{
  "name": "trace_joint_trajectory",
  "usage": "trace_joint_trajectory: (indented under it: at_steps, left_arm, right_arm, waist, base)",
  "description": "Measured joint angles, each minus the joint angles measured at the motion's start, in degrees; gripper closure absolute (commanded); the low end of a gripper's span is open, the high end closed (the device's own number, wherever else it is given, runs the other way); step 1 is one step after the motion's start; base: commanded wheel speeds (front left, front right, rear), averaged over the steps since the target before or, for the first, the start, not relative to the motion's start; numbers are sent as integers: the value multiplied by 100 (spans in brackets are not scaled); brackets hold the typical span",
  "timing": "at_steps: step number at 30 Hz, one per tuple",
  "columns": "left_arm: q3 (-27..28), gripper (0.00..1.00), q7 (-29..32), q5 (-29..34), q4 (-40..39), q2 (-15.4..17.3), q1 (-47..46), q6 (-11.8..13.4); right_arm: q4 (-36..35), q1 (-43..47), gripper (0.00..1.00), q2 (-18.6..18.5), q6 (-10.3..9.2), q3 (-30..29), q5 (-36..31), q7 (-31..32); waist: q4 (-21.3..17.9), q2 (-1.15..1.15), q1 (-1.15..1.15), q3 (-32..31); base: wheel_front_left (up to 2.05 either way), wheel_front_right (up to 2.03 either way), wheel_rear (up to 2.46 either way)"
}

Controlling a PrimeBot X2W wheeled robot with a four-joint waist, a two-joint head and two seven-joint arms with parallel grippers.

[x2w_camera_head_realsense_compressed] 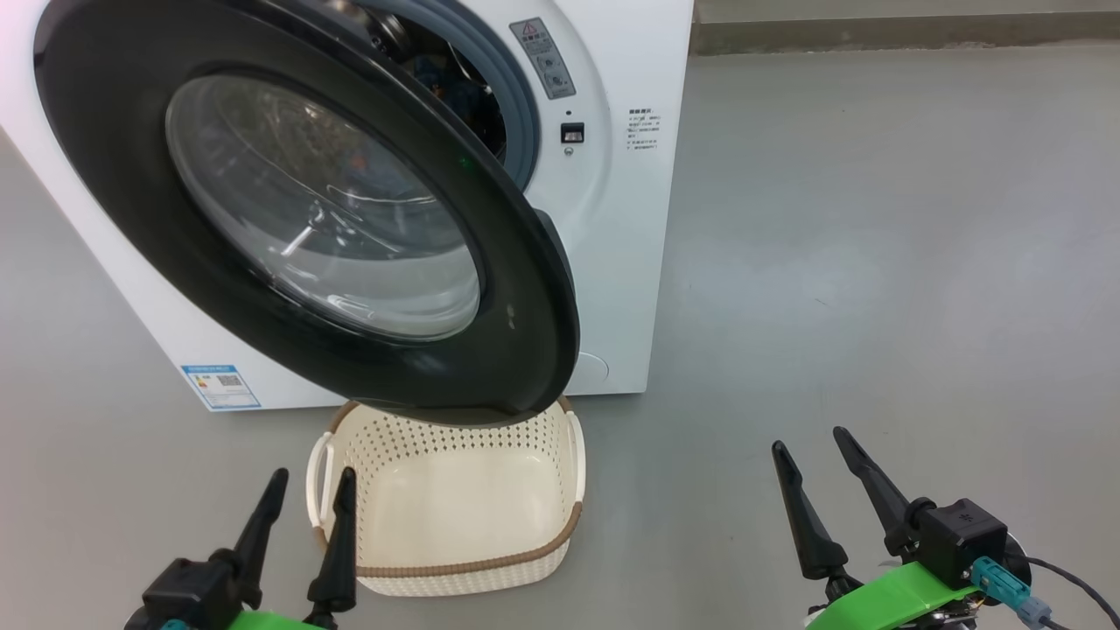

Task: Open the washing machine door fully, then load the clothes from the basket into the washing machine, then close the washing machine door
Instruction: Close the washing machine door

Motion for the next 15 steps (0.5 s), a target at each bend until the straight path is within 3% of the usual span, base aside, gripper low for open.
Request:
trace_joint_trajectory:
  at_steps: [15]
  left_arm:
    - [-32, 0, 0, 1, 23, -13, -2, 0]
  right_arm:
    - [0, 1, 0, 0, 0, 3, 0, 0]
  waist:
    - [3, 0, 0, 66]
  base:
    - [0, 0, 0]
